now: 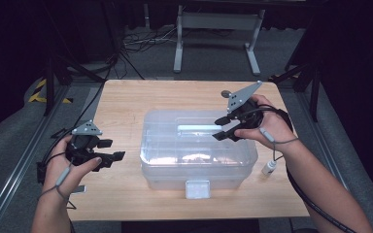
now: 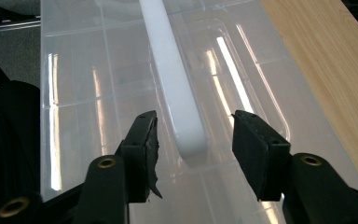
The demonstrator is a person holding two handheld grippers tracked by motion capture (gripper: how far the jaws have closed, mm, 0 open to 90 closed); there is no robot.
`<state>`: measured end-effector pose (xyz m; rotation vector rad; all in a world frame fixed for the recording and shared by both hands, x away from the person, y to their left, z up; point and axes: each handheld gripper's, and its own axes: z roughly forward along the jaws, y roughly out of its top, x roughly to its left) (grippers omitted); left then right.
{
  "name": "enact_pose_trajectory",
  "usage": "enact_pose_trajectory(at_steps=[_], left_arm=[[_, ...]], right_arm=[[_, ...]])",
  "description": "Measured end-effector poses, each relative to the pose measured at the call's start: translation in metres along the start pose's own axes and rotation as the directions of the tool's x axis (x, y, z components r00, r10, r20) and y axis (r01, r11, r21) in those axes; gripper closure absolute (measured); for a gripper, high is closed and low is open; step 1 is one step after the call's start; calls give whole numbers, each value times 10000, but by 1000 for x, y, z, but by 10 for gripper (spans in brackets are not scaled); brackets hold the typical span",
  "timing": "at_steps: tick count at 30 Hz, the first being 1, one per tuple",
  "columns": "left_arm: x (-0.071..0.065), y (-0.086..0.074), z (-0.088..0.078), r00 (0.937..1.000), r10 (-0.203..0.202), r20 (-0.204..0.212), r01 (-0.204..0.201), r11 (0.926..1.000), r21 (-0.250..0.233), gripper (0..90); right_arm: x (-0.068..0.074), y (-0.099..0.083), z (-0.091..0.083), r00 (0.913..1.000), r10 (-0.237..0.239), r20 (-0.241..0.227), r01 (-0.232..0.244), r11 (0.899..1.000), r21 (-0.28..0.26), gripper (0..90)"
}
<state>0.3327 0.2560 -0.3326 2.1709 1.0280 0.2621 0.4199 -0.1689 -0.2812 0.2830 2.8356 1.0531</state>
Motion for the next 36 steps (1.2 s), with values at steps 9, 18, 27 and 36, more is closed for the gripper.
enact_pose_trajectory(at_steps=[9,18,27,36], left_arm=[[1,-2,1,9995,105,294,-98,9996,-252,412],[4,-4,1,9987,211,470,-180,9978,-645,395],[0,-2,-1,9998,-103,164,100,9998,181,313],[0,-2,-2,9999,14,137,-13,10000,-24,312]], right_arm=[[0,16,10,9985,-484,-251,495,9975,494,657],[3,25,12,9949,-898,-451,931,9926,783,766],[2,28,10,9940,-1051,-312,1075,9903,880,769],[-8,33,5,9956,-871,-332,892,9938,659,765]])
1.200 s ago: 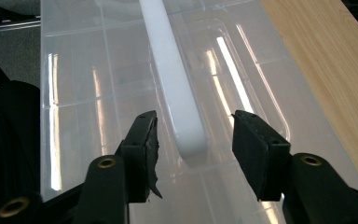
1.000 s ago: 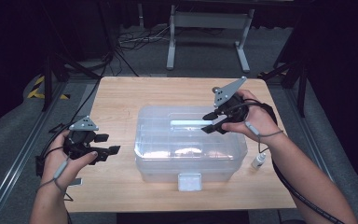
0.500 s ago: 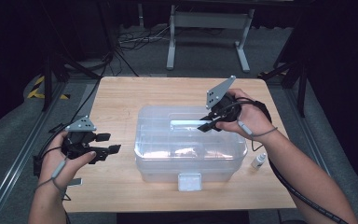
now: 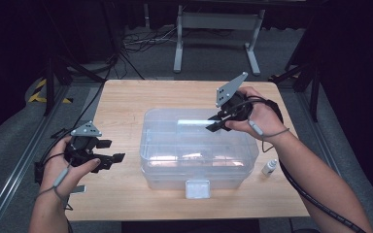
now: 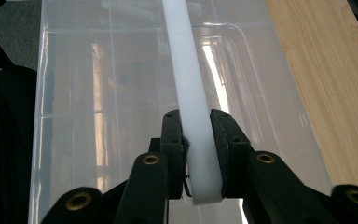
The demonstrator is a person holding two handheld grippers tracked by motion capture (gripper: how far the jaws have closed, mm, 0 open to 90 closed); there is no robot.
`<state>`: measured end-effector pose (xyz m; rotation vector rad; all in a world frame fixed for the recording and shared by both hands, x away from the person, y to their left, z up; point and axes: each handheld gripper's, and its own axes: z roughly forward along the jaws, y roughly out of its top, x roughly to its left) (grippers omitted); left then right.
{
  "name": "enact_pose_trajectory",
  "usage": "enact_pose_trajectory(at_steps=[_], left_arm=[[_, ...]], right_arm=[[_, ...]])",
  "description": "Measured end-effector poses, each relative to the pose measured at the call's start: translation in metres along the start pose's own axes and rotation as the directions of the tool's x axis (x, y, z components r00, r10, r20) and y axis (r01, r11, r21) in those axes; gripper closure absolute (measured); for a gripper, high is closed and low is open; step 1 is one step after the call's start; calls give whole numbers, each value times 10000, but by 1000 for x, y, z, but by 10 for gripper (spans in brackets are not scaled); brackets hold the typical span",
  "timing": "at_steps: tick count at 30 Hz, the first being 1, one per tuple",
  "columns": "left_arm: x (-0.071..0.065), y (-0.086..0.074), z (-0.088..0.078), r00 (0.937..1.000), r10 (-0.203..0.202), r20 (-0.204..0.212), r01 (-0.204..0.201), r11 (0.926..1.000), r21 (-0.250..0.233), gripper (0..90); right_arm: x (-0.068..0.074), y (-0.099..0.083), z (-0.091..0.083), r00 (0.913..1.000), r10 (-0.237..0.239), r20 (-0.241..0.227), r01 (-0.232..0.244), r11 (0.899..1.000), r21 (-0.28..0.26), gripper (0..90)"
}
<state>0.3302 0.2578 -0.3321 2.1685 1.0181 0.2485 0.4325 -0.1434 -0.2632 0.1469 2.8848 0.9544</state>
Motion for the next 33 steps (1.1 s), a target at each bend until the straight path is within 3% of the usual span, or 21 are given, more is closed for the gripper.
enact_pose_trajectory(at_steps=[26,28,33], left_arm=[[-5,-13,-7,9999,-8,-157,6,9999,-119,325],[-5,-15,-7,10000,24,-86,-25,10000,-61,399],[-7,-18,-9,9999,-33,157,38,9996,-287,455]], right_arm=[[-39,16,-13,9991,418,42,-418,9991,-69,740],[-43,16,-14,9990,453,30,-452,9989,-90,738],[-53,18,-14,9981,606,-93,-607,9980,-155,735]])
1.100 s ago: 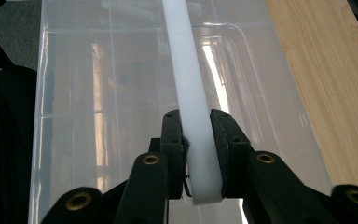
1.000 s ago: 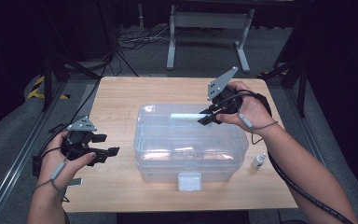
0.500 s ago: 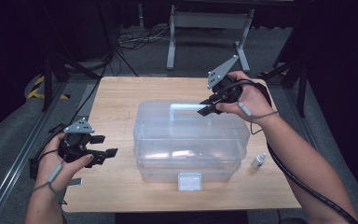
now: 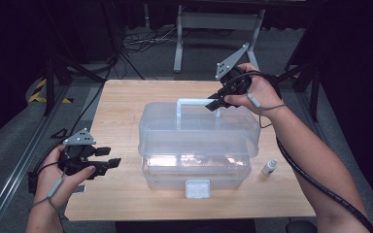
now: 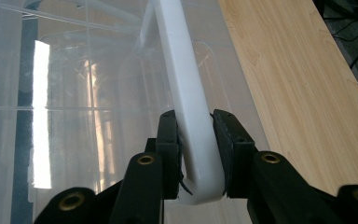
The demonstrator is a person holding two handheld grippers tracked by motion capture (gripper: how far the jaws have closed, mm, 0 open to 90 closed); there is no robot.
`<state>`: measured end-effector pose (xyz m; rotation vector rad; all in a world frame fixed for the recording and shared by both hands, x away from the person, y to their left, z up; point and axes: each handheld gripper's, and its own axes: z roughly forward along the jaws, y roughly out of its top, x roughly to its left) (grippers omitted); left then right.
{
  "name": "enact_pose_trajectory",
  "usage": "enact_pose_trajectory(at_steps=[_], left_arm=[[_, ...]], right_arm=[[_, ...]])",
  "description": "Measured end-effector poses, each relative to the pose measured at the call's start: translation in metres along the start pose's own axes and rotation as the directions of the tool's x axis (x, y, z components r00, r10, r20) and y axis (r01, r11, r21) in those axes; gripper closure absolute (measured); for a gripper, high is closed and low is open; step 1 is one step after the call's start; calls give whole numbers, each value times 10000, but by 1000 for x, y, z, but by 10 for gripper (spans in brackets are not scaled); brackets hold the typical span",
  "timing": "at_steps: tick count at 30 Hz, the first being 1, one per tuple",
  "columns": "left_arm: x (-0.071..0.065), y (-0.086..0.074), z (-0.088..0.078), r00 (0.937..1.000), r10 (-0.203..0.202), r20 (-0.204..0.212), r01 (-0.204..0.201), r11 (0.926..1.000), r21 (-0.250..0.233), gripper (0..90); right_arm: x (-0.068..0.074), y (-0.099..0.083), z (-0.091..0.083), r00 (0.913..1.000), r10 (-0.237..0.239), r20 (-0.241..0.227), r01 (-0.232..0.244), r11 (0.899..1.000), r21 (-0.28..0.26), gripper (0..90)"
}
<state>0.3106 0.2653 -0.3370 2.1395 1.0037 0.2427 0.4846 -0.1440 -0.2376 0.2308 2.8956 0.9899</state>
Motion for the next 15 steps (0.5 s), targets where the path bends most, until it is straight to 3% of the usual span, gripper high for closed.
enact_pose_trajectory(at_steps=[10,15], left_arm=[[-4,-2,4,9995,171,260,-170,9998,-47,528],[-7,-2,4,9995,249,192,-246,9996,-131,542]], right_arm=[[-14,3,-1,9998,165,-144,-165,9999,-13,731],[-19,5,-1,9997,200,-134,-200,9998,0,727]])
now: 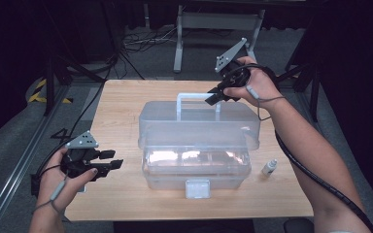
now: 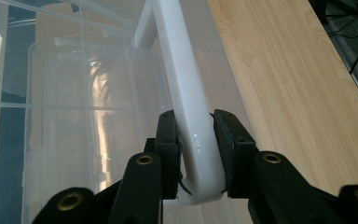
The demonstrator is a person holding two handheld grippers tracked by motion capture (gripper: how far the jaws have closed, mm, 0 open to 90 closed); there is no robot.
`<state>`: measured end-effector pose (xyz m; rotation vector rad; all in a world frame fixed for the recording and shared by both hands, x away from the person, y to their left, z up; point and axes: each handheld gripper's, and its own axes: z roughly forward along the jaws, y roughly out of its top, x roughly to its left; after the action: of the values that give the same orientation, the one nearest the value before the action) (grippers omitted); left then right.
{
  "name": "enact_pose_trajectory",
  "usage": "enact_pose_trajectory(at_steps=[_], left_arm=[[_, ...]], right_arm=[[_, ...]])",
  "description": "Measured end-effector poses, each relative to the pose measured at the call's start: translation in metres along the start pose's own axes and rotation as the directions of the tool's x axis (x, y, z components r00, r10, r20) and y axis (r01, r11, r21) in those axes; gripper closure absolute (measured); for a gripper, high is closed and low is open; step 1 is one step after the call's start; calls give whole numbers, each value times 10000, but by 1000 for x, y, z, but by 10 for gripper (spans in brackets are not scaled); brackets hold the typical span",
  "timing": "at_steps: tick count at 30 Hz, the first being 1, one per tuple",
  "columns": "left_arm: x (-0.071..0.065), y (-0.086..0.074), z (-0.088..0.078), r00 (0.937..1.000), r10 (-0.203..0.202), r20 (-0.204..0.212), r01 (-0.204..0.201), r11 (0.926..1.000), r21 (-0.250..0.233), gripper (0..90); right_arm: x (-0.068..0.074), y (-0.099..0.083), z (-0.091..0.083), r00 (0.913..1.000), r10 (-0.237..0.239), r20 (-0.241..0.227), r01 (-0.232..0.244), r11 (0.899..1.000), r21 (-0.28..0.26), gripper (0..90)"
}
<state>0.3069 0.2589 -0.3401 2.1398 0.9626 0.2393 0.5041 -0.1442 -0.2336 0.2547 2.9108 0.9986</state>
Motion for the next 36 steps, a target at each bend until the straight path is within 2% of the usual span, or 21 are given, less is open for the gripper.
enact_pose_trajectory(at_steps=[3,5,8,9,10,11,15,17,22,29,33,34,36], left_arm=[[-2,1,-2,9999,-84,57,85,9999,-55,585],[-4,2,-3,9997,-139,201,141,9999,-69,673],[-6,4,-3,9997,57,239,-56,10000,-51,784],[-7,5,-1,9995,210,254,-208,9998,-79,784],[-10,6,0,9986,348,399,-339,9991,-243,865],[-10,6,0,9986,348,399,-339,9991,-243,893],[-14,11,4,9943,636,853,-578,9960,-686,900],[-18,14,7,9924,814,924,-743,9942,-776,900],[-26,20,18,9878,935,1242,-827,9926,-893,900],[-28,23,27,9860,971,1358,-850,9921,-921,900],[-28,24,29,9859,926,1395,-738,9882,-1339,900],[-28,25,32,9863,809,1439,-589,9868,-1507,900],[-28,25,34,9860,783,1471,-553,9864,-1548,900]], right_arm=[[-4,0,0,9999,98,-39,-99,9999,-51,726],[-7,0,0,9999,148,-69,-149,9999,-58,724],[-9,1,0,9998,188,-112,-189,9998,-70,724],[-9,1,0,9997,209,-126,-210,9998,-71,724],[-9,1,0,9996,260,-137,-261,9997,-39,724],[-10,1,0,9996,269,-129,-269,9996,-38,724],[-10,1,0,9996,242,-122,-243,9997,-59,723],[-10,1,0,9996,246,-116,-247,9997,-65,723],[-9,1,0,9997,226,-78,-227,9997,-75,723],[-8,1,0,9998,207,-44,-207,9998,-53,723],[-8,0,0,9997,230,-29,-230,9997,-104,721],[-8,0,0,9997,247,-40,-248,9996,-119,721],[-8,0,0,9997,231,-12,-231,9997,-116,721]])
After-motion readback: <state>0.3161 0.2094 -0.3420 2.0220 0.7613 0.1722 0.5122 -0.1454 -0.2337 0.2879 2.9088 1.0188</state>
